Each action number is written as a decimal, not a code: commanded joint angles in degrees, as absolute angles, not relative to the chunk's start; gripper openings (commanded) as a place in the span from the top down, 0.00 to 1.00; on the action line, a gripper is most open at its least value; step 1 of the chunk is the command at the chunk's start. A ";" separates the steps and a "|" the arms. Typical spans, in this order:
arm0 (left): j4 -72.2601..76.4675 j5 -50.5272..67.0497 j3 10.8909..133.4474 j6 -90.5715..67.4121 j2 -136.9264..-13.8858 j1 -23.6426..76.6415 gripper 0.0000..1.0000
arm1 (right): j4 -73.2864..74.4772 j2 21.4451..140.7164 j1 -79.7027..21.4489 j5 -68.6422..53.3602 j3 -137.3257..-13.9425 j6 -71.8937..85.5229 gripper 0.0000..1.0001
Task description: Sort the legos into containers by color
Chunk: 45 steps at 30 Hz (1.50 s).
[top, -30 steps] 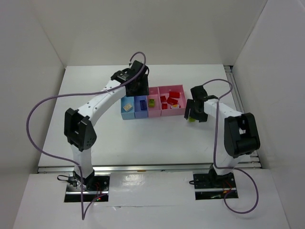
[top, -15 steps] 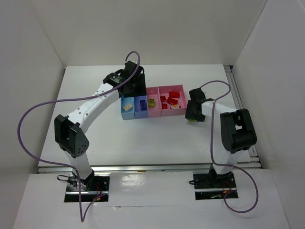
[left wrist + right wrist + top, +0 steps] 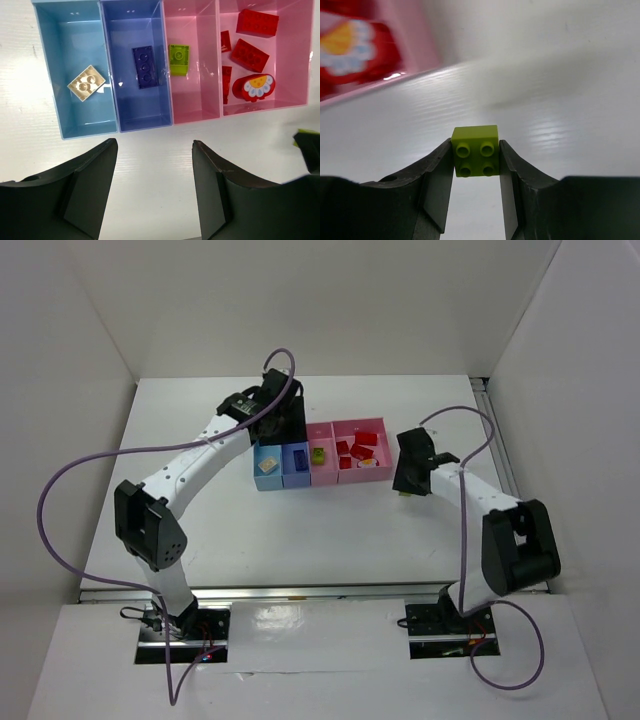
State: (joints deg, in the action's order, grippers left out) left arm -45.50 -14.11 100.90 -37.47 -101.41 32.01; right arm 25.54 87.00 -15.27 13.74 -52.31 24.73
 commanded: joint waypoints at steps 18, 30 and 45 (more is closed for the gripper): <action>-47.64 -16.18 85.69 -38.76 -88.51 19.78 0.28 | 30.15 114.42 -31.90 10.73 -101.59 23.82 0.55; -48.16 -15.03 83.23 -38.14 -85.35 17.49 0.28 | 33.13 119.27 -33.05 15.10 -108.98 23.73 0.07; -46.41 -12.74 84.38 -37.00 -85.96 16.44 0.28 | 45.26 90.10 -19.34 44.03 -79.91 35.95 0.00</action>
